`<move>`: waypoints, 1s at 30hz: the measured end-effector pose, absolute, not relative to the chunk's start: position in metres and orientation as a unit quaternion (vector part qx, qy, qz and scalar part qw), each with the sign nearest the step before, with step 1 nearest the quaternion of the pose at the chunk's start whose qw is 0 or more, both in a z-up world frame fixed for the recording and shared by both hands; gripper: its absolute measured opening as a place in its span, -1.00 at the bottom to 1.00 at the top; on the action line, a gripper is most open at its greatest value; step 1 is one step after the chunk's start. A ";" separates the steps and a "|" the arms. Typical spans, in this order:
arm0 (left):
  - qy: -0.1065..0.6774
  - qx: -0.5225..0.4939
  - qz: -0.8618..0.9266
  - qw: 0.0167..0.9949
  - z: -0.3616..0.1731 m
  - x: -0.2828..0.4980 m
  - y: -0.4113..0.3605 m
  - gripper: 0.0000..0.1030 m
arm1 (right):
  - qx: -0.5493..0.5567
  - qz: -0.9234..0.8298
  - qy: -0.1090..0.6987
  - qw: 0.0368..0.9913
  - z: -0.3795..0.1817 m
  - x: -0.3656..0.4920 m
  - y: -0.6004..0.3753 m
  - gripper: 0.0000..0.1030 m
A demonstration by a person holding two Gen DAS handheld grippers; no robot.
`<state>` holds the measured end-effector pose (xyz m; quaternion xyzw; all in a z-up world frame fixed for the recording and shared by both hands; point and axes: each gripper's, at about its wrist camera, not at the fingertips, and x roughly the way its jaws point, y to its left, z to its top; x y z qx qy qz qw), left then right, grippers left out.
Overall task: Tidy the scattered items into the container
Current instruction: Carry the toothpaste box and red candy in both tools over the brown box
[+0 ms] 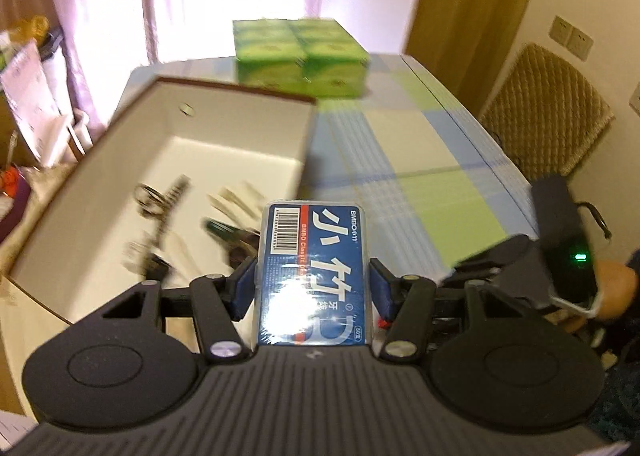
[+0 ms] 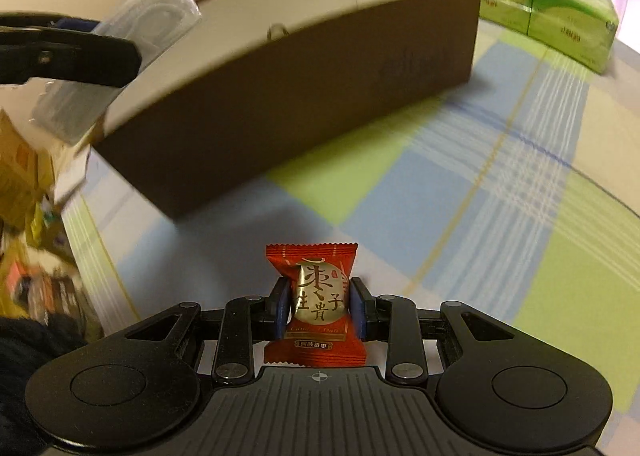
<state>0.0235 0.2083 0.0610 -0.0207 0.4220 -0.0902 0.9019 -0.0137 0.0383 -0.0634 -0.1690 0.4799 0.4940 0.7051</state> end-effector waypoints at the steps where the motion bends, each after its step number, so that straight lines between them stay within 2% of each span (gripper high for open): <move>1: 0.418 -0.017 -0.087 0.904 0.064 0.025 0.217 0.03 | -0.159 0.493 0.477 0.710 -0.057 -0.014 0.042 -0.34; 10: 0.398 0.035 -0.082 0.913 0.071 0.070 0.284 0.03 | -0.073 0.490 0.410 0.766 0.017 0.006 0.084 -0.34; 16: 0.398 0.068 -0.107 0.908 0.061 0.126 0.301 0.03 | -0.080 0.469 0.371 0.797 0.037 0.041 0.142 -0.34; 30: 0.460 0.074 -0.145 0.873 -0.010 0.259 0.315 0.03 | -0.156 0.386 0.448 0.792 -0.030 0.137 0.233 -0.34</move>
